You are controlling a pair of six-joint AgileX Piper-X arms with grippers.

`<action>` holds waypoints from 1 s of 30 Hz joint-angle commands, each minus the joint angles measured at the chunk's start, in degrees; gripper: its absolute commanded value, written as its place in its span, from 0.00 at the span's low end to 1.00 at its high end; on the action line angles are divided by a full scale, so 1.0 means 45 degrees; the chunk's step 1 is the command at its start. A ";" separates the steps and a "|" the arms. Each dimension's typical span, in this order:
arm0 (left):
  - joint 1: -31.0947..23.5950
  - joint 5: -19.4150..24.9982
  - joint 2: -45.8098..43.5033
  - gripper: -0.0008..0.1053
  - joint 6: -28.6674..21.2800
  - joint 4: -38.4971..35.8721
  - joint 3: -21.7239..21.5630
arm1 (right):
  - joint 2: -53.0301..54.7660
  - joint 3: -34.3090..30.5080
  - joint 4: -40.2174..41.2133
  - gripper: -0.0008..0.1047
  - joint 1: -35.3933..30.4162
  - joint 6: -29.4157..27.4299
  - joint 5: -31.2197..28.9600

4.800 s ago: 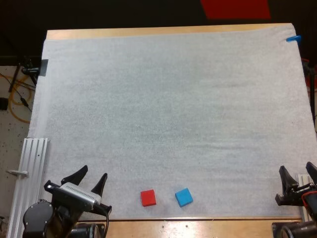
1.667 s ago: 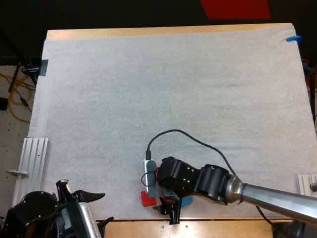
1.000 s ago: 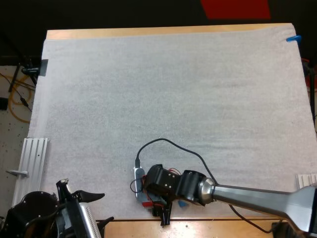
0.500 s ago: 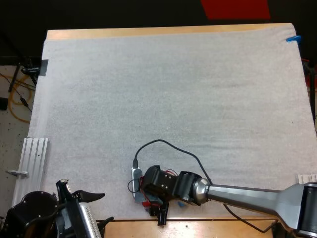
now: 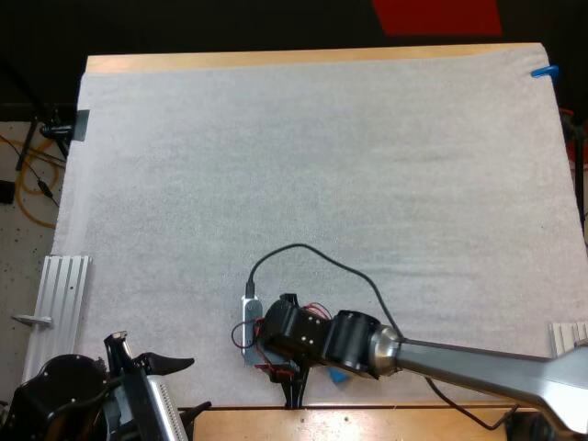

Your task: Stack red cube on blue cube

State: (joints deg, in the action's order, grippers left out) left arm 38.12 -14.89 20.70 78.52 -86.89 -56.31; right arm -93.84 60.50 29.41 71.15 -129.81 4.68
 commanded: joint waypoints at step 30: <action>0.0086 -0.0020 0.0029 0.50 -0.0091 -0.0050 -0.0010 | 0.6738 -0.1172 0.4890 0.17 -0.0528 0.3375 -0.1636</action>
State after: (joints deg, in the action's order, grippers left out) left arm 38.12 -14.89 20.70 78.52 -86.89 -56.31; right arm -63.65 55.80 52.47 68.98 -115.01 -3.17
